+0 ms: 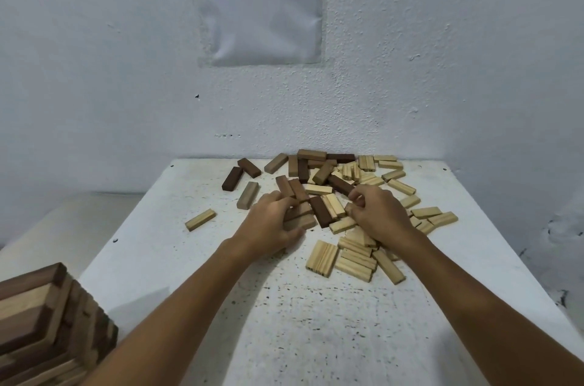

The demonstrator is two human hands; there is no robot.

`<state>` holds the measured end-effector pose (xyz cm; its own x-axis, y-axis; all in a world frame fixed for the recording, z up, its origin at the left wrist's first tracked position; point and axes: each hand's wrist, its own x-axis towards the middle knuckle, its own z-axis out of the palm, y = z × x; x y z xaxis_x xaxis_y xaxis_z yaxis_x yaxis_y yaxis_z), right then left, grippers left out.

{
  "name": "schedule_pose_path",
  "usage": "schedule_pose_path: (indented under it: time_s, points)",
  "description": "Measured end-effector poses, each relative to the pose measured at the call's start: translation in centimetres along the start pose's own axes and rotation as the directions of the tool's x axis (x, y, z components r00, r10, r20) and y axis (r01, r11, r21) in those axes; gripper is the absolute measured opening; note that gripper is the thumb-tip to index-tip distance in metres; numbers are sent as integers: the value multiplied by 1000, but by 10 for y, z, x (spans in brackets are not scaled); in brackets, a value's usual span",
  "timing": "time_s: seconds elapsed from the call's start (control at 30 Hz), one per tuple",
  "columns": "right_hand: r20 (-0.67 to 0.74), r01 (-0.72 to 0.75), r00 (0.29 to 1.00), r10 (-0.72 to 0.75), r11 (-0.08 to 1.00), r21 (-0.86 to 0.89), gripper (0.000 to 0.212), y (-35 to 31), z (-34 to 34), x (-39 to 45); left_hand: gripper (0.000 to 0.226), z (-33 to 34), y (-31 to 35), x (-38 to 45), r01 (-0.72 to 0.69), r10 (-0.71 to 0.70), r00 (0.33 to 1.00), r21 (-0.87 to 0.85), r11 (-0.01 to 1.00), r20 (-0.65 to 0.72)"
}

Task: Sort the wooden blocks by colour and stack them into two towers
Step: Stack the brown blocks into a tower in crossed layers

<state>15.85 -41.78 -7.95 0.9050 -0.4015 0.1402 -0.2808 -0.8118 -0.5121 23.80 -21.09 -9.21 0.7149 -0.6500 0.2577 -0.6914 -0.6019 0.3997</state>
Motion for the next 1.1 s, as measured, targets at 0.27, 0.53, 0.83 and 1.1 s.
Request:
schedule_pose_path:
  time_s: [0.27, 0.53, 0.83, 1.1]
  points:
    - [-242, 219, 950, -198, 974, 61, 23, -6, -3, -12, 47, -7, 15, -6, 33, -40, 996, -93, 995, -83]
    - [-96, 297, 954, -284, 938, 180, 32, -37, -5, -72, 55, -23, 44, -50, 4, -20, 990, -111, 994, -143]
    - [22, 243, 969, -247, 964, 106, 35, -61, 6, -155, 40, -30, 63, -150, 125, -128, 988, -44, 991, -81]
    - [172, 170, 971, -168, 985, 6, 31, -75, 12, -203, 35, -34, 74, -207, 252, -253, 965, -21, 967, -74]
